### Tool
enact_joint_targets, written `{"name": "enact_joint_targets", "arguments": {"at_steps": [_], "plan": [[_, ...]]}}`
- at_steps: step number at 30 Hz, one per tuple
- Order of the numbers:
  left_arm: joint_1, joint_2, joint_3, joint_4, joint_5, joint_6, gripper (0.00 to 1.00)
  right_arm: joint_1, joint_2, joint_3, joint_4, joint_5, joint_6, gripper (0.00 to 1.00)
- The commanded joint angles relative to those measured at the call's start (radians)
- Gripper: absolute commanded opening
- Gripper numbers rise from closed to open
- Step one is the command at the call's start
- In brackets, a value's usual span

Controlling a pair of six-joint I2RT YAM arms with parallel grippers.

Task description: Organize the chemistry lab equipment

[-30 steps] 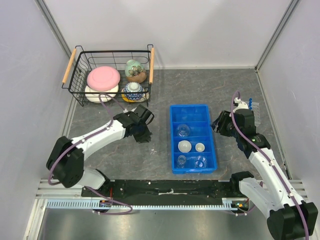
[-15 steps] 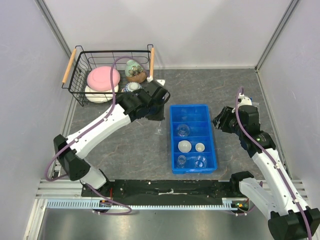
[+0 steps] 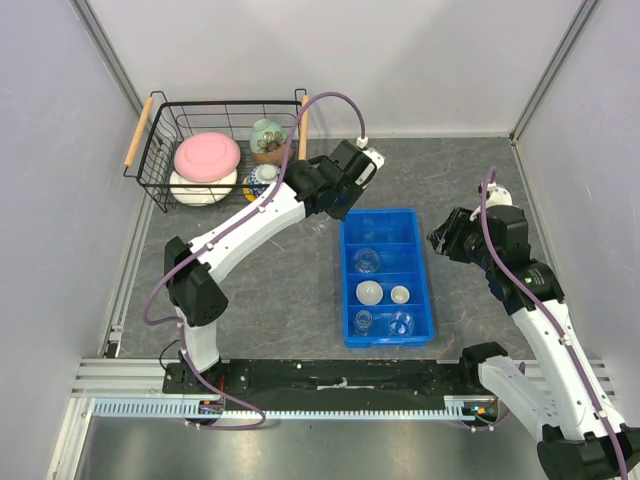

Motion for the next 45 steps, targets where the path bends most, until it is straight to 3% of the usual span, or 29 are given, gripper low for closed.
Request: {"name": "enact_joint_targets", "arguments": {"at_steps": [1,10,23,32,45], "plan": [[-0.008,-0.009,-0.043,0.132,-0.003,0.216,0.02,0.008,-0.022,0.023,-0.029,0.026,-0.021,0.55],[-0.008,0.057,-0.053,0.241,0.106,0.462,0.02,0.008,-0.061,0.098,-0.141,0.027,-0.061,0.55],[-0.008,0.237,0.098,0.243,0.396,0.508,0.02,0.008,-0.167,0.159,-0.28,0.024,-0.07,0.55],[-0.011,0.313,0.127,0.218,0.409,0.52,0.02,0.008,-0.183,0.128,-0.282,0.026,-0.067,0.55],[0.001,0.349,0.05,0.235,0.41,0.52,0.02,0.008,-0.191,0.093,-0.271,0.022,-0.065,0.55]]}}
